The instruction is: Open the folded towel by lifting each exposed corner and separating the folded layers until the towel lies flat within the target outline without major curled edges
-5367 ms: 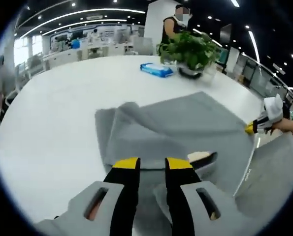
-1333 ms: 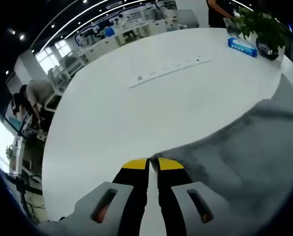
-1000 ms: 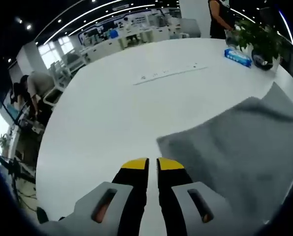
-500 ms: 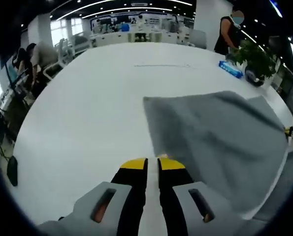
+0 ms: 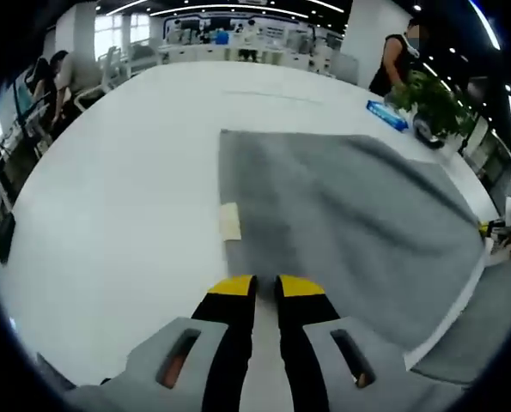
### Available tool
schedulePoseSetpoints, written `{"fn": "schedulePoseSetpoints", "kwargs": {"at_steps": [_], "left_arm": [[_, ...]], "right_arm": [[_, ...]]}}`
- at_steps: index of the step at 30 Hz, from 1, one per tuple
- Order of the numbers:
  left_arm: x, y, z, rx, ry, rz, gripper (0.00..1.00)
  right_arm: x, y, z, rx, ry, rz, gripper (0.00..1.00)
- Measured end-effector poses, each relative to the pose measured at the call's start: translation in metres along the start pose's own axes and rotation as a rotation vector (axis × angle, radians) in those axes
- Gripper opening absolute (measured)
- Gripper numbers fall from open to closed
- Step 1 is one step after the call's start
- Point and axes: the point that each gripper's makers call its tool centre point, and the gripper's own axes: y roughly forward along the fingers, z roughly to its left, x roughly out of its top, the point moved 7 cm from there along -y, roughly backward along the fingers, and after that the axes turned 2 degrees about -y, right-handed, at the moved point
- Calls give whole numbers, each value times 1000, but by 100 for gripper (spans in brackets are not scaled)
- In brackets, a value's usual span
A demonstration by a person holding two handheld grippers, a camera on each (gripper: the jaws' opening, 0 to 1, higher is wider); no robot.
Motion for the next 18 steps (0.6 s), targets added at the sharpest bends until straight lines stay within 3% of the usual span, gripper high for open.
{"fn": "schedulePoseSetpoints", "kwargs": {"at_steps": [2, 5, 18], "left_arm": [[-3, -1, -4, -6, -38, 12, 8], [-8, -5, -8, 9, -44, -5, 8], [-26, -10, -14, 18, -116, 15, 10]], "right_arm": [[0, 0, 0, 0, 5, -1, 0], [-1, 1, 0, 1, 16, -3, 0], [-1, 1, 0, -3, 17, -4, 0]]}}
